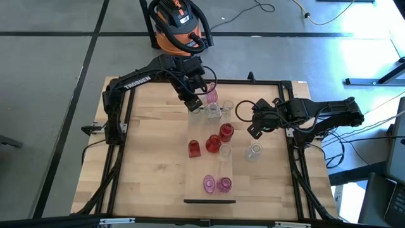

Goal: Sort vases onto shelf
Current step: Put the transparent vase on the shelf aligned with the transparent vases on the top, then adjust the vases on the shelf

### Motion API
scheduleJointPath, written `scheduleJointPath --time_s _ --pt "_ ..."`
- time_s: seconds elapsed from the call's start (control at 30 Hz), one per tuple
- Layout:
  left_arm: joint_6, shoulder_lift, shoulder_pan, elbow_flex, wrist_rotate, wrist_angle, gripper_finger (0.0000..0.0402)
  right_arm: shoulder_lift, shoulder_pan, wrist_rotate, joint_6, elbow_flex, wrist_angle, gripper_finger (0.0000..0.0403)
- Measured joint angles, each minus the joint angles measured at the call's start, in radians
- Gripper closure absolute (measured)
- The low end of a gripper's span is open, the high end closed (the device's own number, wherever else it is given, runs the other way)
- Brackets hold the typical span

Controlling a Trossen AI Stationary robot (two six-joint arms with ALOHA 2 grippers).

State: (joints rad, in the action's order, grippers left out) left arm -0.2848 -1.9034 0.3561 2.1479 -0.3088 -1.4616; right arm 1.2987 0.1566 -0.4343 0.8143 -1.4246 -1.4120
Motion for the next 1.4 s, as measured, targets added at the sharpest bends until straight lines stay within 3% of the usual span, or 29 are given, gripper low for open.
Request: scheduleJointPath --time_s 0.87,1.1,1.4 --pt "0.008 0.05 0.002 0.002 0.028 0.066 0.035 0.0 0.0 0.0 0.025 0.0 0.0 0.0295" --pt "0.016 0.139 -0.145 0.003 -0.109 0.123 0.0351 0.0 0.0 0.034 0.027 0.0 0.001 0.0295" --pt "0.058 0.127 -0.338 0.002 -0.065 0.008 0.0351 0.0 0.0 0.035 0.027 0.0 0.005 0.0295"
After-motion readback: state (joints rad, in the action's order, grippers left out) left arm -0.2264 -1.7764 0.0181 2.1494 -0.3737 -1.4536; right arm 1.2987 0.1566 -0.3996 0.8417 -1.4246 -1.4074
